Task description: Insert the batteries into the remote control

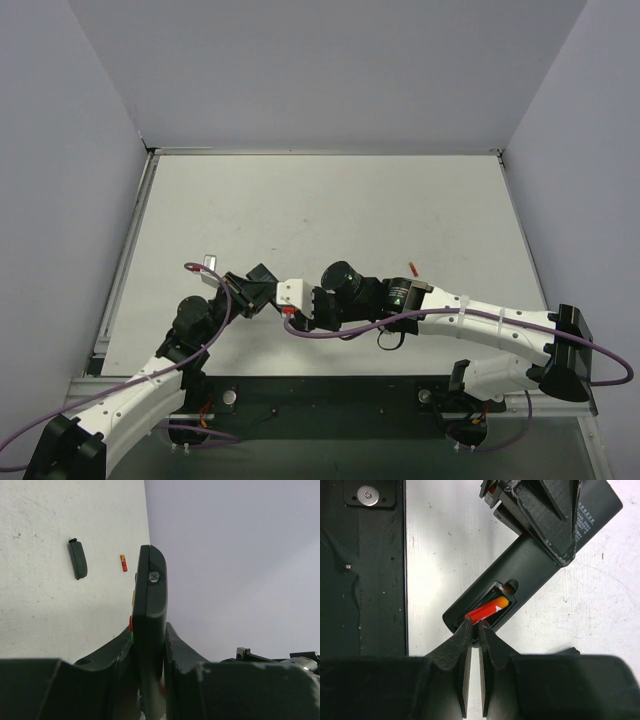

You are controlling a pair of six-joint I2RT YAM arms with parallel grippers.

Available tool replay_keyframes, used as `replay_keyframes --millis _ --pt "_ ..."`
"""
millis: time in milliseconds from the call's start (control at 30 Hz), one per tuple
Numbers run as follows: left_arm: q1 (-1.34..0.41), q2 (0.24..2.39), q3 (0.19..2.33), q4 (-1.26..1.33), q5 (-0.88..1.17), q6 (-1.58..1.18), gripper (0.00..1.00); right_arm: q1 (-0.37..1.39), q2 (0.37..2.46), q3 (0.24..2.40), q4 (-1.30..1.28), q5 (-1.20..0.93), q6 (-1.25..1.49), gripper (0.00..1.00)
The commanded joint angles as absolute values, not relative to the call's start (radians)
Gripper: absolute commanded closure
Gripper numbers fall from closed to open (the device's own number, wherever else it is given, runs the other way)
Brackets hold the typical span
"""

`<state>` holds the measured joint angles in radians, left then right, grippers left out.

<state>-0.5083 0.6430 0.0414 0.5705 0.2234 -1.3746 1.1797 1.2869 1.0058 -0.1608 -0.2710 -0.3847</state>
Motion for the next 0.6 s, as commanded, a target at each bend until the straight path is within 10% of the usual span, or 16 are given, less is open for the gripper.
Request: replay_keyframes --millis 0,567 --pt "-0.520 0.614 0.077 0.626 0.327 -1.390 1.00 1.157 1.287 1.005 -0.072 -0.170 -0.390 0.94" --pt "-0.518 0.519 0.031 0.600 0.253 -1.508 1.00 1.103 1.264 0.907 -0.057 -0.196 -0.400 0.94"
